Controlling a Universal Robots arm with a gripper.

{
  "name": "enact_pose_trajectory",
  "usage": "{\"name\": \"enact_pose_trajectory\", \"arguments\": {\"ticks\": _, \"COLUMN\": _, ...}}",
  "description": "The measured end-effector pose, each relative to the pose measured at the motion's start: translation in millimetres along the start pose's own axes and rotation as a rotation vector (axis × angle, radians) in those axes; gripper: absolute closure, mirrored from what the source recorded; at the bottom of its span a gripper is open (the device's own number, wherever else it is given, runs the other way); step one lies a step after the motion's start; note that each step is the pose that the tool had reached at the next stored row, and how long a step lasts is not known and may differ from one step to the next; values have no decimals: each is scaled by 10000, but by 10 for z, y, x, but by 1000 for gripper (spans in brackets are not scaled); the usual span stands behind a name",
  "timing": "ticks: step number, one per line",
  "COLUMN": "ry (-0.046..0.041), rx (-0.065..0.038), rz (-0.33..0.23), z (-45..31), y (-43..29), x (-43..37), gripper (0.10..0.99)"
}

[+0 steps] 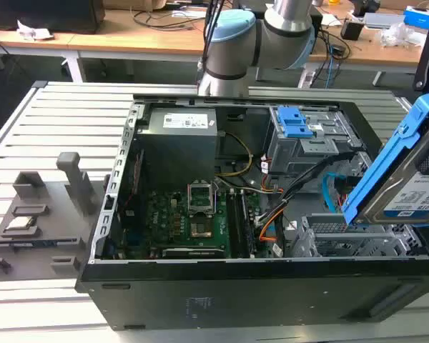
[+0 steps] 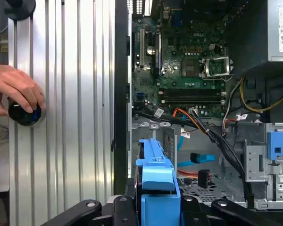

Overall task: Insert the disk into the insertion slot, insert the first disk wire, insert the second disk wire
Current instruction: 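Insert the disk into the insertion slot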

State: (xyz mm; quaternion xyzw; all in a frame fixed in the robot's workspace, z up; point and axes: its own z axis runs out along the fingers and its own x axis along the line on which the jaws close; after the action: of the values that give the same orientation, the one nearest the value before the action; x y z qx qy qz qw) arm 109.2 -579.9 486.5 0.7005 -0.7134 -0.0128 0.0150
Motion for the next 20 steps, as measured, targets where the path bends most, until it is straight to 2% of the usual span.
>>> {"name": "enact_pose_trajectory", "arguments": {"ticks": 2, "ry": 0, "rx": -1, "rz": -1, "z": 105, "y": 6, "x": -1, "gripper": 725}}
{"name": "enact_pose_trajectory", "arguments": {"ticks": 4, "ry": -35, "rx": 0, "rz": -1, "z": 122, "y": 40, "x": -2, "gripper": 725}}
{"name": "enact_pose_trajectory", "arguments": {"ticks": 5, "ry": -95, "rx": -2, "rz": 1, "z": 129, "y": 63, "x": -3, "gripper": 725}}
{"name": "enact_pose_trajectory", "arguments": {"ticks": 9, "ry": -121, "rx": -2, "rz": 276, "z": 185, "y": 72, "x": -20, "gripper": 725}}
{"name": "enact_pose_trajectory", "arguments": {"ticks": 12, "ry": -123, "rx": -2, "rz": 359, "z": 313, "y": 95, "x": -57, "gripper": 725}}
{"name": "enact_pose_trajectory", "arguments": {"ticks": 15, "ry": -127, "rx": -2, "rz": 368, "z": 382, "y": 95, "x": -95, "gripper": 725}}
{"name": "enact_pose_trajectory", "arguments": {"ticks": 16, "ry": -144, "rx": -2, "rz": 367, "z": 406, "y": 94, "x": -120, "gripper": 725}}
{"name": "enact_pose_trajectory", "arguments": {"ticks": 20, "ry": -328, "rx": -9, "rz": 360, "z": 451, "y": 93, "x": -147, "gripper": 725}}
